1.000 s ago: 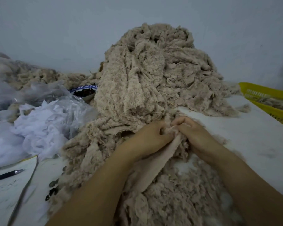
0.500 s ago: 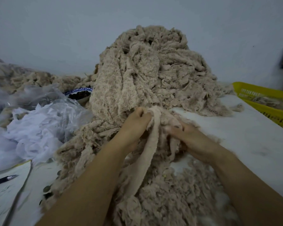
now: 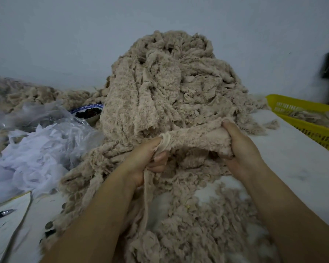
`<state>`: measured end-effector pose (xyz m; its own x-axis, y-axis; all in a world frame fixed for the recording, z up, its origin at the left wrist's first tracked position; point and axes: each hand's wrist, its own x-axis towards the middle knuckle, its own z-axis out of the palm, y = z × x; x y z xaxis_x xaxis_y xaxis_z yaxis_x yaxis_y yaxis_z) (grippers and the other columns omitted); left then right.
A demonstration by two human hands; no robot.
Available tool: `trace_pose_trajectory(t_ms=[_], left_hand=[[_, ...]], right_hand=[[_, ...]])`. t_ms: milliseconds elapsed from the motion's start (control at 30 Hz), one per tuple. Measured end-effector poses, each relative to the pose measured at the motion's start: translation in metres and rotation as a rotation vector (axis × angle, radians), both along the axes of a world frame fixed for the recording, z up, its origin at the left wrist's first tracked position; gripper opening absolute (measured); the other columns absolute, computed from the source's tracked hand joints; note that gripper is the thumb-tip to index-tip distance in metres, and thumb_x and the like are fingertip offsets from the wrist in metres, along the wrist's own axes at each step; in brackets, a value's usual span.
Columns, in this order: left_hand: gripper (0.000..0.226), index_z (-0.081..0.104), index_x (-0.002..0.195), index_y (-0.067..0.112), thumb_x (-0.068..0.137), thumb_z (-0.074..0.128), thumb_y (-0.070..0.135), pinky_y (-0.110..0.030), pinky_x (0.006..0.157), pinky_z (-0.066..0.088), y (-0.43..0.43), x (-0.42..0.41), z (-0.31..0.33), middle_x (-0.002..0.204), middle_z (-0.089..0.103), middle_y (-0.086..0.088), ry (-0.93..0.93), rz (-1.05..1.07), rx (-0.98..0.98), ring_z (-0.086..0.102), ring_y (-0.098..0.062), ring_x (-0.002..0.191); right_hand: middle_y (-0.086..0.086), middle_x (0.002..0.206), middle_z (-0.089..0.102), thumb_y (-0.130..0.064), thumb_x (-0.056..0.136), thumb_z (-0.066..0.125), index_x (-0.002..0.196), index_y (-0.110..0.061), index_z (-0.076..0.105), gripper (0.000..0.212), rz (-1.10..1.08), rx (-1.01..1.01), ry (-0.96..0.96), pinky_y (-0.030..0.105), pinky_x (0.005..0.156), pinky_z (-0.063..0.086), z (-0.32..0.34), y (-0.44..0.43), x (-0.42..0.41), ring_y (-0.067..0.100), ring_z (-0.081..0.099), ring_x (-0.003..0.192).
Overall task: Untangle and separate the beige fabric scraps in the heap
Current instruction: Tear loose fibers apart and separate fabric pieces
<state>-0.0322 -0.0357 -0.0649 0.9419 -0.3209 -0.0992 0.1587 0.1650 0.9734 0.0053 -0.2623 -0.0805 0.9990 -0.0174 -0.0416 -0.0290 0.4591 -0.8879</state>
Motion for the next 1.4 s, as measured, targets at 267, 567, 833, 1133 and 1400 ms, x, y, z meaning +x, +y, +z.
trace_pose_trajectory(t_ms=[267, 567, 833, 1133, 1400], left_hand=[[0.05, 0.051, 0.135, 0.04, 0.091, 0.056, 0.063, -0.015, 0.076, 0.047, -0.028, -0.001, 0.004, 0.131, 0.054, 0.021, -0.296, 0.123, 0.625, 0.059, -0.002, 0.106], [0.045, 0.077, 0.074, 0.02, 0.092, 0.06, 0.056, -0.016, 0.054, 0.046, -0.009, -0.026, 0.044, 0.057, 0.064, 0.01, -0.099, -0.551, 1.134, 0.054, -0.005, 0.047], [0.05, 0.064, 0.073, 0.013, 0.099, 0.049, 0.053, -0.034, 0.055, 0.045, -0.057, 0.007, 0.073, 0.06, 0.058, -0.001, -0.666, -0.239, 1.367, 0.047, -0.008, 0.05], [0.038, 0.064, 0.115, 0.001, 0.107, 0.037, 0.025, -0.028, 0.097, 0.043, -0.125, 0.033, -0.038, 0.128, 0.051, -0.008, -0.734, 0.542, 0.728, 0.05, -0.016, 0.113], [0.026, 0.061, 0.108, 0.023, 0.101, 0.036, 0.03, -0.005, 0.086, 0.037, -0.087, -0.04, -0.051, 0.113, 0.049, 0.013, -0.67, 0.628, 0.464, 0.05, 0.003, 0.104]], right_hand=[[0.014, 0.103, 0.076, -0.044, 0.079, 0.069, 0.092, -0.015, 0.08, 0.034, 0.087, 0.026, -0.097, 0.033, 0.067, 0.06, 0.001, 0.004, -0.003, 0.026, 0.074, 0.094], [0.003, 0.066, 0.062, -0.072, 0.087, 0.051, 0.071, -0.021, 0.074, 0.058, -0.007, -0.609, -0.122, 0.025, 0.057, 0.044, -0.002, -0.005, -0.006, 0.014, 0.057, 0.059], [0.004, 0.091, 0.06, -0.032, 0.099, 0.055, 0.086, -0.02, 0.061, 0.018, 0.029, -1.367, -0.29, 0.033, 0.065, 0.044, -0.023, -0.001, 0.006, 0.019, 0.058, 0.079], [-0.004, 0.069, 0.057, -0.026, 0.104, 0.045, 0.09, -0.024, 0.06, 0.02, -0.402, -0.227, 0.08, 0.027, 0.053, 0.044, -0.033, -0.022, 0.014, 0.009, 0.052, 0.056], [-0.006, 0.052, 0.038, -0.006, 0.102, 0.036, 0.076, -0.019, 0.047, 0.031, -0.377, 0.495, 0.168, 0.017, 0.035, 0.027, -0.004, -0.026, 0.013, 0.004, 0.033, 0.033]])
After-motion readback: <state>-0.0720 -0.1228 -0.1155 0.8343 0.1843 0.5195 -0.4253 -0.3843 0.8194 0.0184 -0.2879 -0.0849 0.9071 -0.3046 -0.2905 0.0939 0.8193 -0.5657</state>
